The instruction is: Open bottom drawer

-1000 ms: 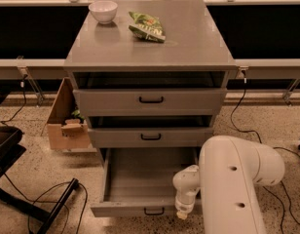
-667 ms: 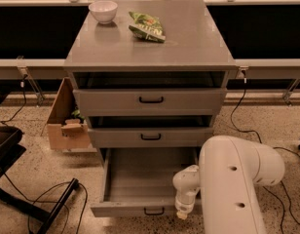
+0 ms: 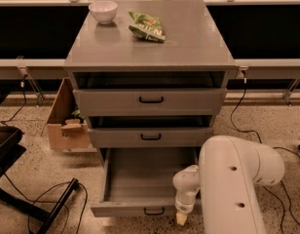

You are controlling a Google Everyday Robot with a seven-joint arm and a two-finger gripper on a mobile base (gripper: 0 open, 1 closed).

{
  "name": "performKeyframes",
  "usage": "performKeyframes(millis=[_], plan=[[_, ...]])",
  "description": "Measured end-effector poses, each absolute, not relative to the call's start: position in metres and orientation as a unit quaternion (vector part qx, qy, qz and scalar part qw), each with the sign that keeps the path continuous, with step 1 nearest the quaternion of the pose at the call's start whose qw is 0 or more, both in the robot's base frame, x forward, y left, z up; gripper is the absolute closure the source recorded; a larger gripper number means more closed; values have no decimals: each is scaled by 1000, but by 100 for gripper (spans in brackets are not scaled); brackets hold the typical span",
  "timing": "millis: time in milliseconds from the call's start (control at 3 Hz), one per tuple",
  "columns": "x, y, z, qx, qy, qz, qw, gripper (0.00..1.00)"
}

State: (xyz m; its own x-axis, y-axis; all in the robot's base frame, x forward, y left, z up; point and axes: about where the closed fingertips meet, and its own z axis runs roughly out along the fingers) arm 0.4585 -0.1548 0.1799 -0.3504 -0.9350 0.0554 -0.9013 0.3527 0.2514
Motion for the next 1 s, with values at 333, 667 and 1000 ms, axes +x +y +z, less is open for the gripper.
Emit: performKeyframes(millis=[333,667,1000], plan=[[458,-155,180,562,-817,-89,95,0],[458,-155,180,562,-817,-89,95,0],[468,-160,194,573,-810,-90,81,0]])
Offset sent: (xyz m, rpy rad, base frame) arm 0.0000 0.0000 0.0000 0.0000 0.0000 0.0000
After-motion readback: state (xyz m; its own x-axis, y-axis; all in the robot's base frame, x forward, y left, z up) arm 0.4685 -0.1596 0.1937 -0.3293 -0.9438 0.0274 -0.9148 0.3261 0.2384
